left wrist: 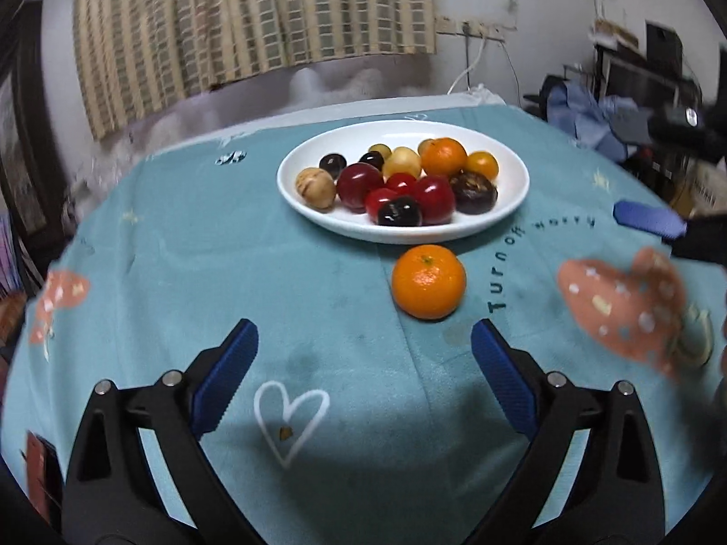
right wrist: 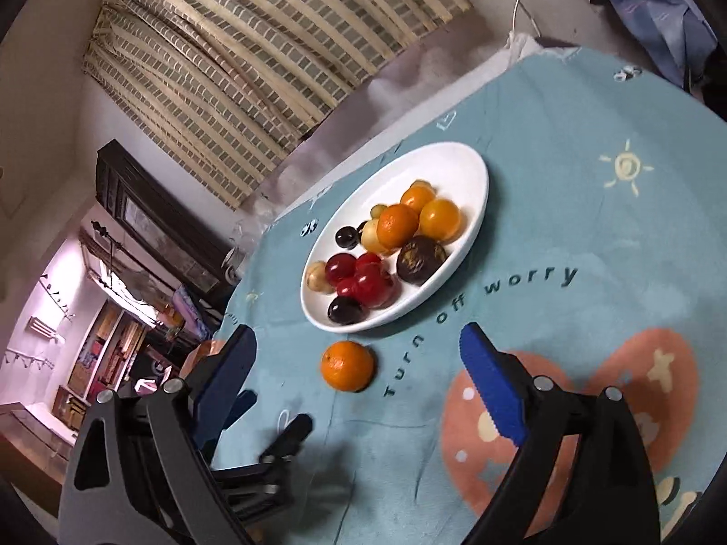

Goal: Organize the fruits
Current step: 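Grasp the last tangerine with the left tool and right tool together, then carry the tangerine onto the white plate and open both tools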

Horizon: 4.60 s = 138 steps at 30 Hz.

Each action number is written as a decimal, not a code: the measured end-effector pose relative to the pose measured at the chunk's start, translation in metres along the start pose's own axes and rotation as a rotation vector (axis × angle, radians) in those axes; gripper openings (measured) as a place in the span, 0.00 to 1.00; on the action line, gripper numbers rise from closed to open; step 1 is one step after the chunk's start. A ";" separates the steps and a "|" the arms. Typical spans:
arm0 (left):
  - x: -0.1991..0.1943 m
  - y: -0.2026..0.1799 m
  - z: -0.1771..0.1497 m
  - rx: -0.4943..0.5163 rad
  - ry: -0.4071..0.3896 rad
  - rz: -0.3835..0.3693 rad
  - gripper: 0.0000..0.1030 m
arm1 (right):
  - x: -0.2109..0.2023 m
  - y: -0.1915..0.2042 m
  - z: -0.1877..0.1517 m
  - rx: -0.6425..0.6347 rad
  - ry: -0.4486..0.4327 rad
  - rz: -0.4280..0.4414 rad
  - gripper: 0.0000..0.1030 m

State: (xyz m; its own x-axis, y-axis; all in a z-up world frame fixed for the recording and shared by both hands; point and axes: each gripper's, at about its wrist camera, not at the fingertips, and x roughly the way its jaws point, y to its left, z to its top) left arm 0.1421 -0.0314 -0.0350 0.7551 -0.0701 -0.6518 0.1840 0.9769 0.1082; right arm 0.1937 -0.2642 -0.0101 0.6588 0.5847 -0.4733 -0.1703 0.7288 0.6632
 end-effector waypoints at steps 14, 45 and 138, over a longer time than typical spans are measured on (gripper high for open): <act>0.026 -0.008 0.019 0.019 0.032 -0.039 0.94 | 0.044 0.005 -0.016 0.020 0.198 0.067 0.82; 0.055 -0.008 0.029 0.014 0.121 -0.158 0.82 | 0.112 0.007 -0.012 0.096 0.381 0.096 0.62; 0.200 0.016 0.195 -0.055 0.151 -0.234 0.56 | 0.214 -0.004 0.152 -0.093 0.280 -0.159 0.43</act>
State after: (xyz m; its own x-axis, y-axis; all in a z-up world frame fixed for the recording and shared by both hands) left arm 0.4185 -0.0694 -0.0171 0.5932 -0.2682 -0.7591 0.3051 0.9474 -0.0964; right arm 0.4463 -0.1961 -0.0259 0.4580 0.5270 -0.7160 -0.1559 0.8405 0.5189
